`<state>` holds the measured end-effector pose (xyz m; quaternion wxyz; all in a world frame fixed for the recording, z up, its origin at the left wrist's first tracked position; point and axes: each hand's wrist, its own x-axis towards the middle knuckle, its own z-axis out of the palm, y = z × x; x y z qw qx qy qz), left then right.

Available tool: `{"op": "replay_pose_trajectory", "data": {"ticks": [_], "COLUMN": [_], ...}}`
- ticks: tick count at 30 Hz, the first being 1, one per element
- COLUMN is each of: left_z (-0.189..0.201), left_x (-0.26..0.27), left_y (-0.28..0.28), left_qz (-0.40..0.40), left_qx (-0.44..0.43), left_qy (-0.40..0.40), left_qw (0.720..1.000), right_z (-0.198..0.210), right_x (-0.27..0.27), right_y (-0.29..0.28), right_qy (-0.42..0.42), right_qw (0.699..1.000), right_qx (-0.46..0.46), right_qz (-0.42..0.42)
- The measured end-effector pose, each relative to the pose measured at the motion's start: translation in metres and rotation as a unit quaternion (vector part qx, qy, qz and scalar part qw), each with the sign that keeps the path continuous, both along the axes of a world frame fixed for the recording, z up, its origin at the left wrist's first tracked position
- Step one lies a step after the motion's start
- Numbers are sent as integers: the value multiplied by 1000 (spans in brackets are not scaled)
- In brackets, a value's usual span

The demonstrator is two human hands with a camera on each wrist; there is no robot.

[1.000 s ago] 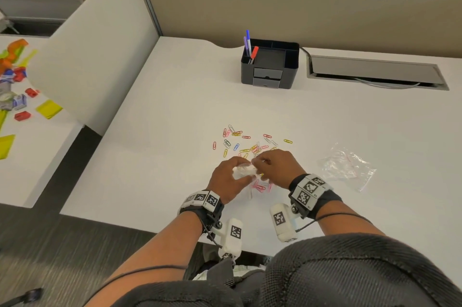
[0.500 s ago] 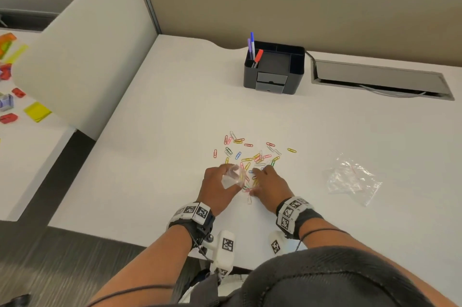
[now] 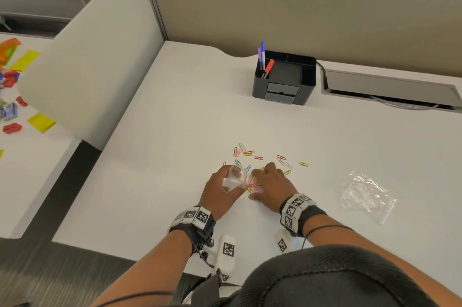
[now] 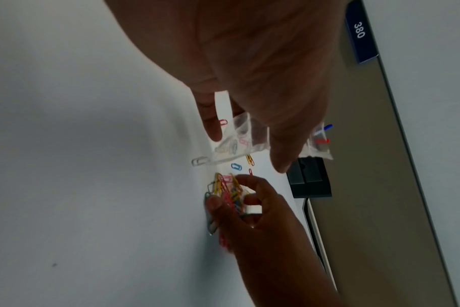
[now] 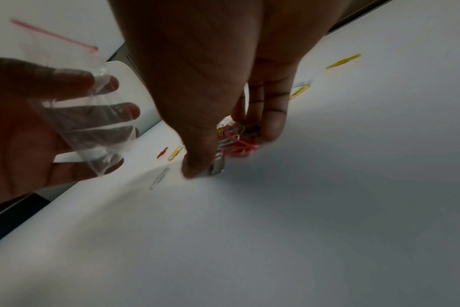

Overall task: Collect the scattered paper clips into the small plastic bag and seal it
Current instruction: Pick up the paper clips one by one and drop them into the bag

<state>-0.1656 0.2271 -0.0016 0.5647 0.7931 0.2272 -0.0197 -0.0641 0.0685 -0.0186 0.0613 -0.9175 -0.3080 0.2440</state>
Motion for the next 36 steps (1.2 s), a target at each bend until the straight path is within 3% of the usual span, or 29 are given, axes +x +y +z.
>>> {"op": "replay_pose_trajectory", "data": {"ticks": [5,9,14,21,29,36], "left_z": [7,3,2,-4,-6,-3], "left_x": [7,9,15,24,26,24], "left_y": [-1,-1,-5,-19,-40,-55], "left_qz": [-24,-42,-48,-45,-70,-80], "left_qx": [27,53,76,112,152,154], "left_qy": [9,21,24,30,30,23], "left_qw": [999,997,996,992,985,985], "right_z": [-4,9,27,76,100,108], "right_x": [4,16,31,34,26,22], "right_y": [-1,-9,-21,-14,-2,-2], "right_qy": [-21,20,80,77,23,75], "right_qw": [997,999,983,973,995,990], "right_qx": [23,36,122,201,95,110], "right_qz": [69,6,-114,-89,23,-46]}}
